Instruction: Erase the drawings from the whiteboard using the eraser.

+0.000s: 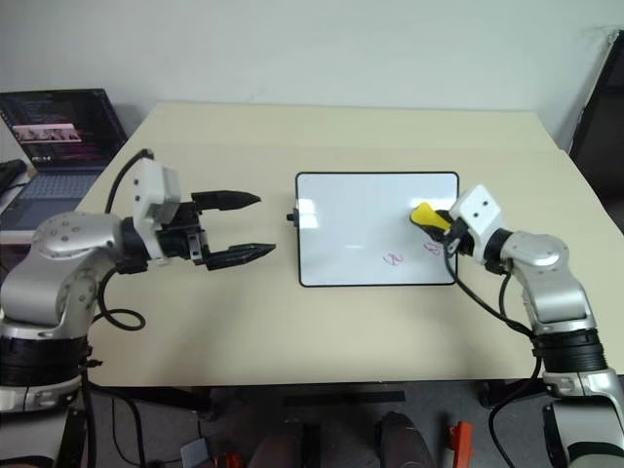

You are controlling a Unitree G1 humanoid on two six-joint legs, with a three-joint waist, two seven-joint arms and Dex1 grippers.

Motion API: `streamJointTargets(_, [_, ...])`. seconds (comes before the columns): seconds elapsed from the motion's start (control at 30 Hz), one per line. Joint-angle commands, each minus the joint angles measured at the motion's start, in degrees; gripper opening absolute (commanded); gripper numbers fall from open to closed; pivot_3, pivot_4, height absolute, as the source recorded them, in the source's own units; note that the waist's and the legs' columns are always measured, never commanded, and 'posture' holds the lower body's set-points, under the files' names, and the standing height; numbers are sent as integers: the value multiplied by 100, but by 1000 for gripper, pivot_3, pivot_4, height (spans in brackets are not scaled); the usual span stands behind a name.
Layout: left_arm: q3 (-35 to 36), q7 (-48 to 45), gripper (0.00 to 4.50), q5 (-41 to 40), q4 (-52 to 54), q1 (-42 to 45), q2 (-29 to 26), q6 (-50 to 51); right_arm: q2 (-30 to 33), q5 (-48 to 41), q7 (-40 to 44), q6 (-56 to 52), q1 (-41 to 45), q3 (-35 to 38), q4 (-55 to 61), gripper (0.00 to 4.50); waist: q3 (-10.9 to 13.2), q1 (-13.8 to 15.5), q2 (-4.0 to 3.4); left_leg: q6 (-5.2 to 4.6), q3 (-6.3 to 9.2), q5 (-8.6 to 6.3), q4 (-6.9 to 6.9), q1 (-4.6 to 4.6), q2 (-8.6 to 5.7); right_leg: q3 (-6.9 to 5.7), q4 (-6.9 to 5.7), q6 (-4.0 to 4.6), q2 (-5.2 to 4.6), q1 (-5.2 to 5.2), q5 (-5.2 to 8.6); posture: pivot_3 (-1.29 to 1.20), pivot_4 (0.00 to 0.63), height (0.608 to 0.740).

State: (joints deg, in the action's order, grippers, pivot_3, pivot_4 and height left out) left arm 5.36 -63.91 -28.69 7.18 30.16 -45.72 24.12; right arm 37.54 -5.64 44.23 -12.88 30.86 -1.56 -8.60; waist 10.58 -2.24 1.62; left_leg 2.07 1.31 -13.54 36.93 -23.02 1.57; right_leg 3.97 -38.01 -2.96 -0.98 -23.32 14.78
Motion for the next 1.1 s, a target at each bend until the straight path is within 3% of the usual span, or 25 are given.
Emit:
streamJointTargets(0.03, [62,13,4500,-13,98,161,-21,-79,33,374,-167,496,175,-123,-368,1090,0,2,0,0,0,0,0,1,0,0,-1,0,0,0,0,0,150,740])
streamJointTargets(0.4, [116,55,4500,-40,167,104,-67,-31,366,984,-23,699,175,-427,-908,1090,-3,-14,4,0,0,1,11,15,1,4,-7,-5,3,14,-4,0,150,740])
streamJointTargets(0.7, [39,66,4500,5,87,185,-36,-60,417,1036,715,232,-715,-982,105,1086,-33,-72,40,0,0,2,13,26,6,7,-10,-7,8,22,-9,0,150,740])
streamJointTargets(1.1, [-26,25,4500,64,-51,288,11,-127,484,1495,-467,654,333,-629,-1313,1035,-34,-107,44,-13,-9,56,18,29,4,17,-1,-2,8,21,-44,0,150,740])
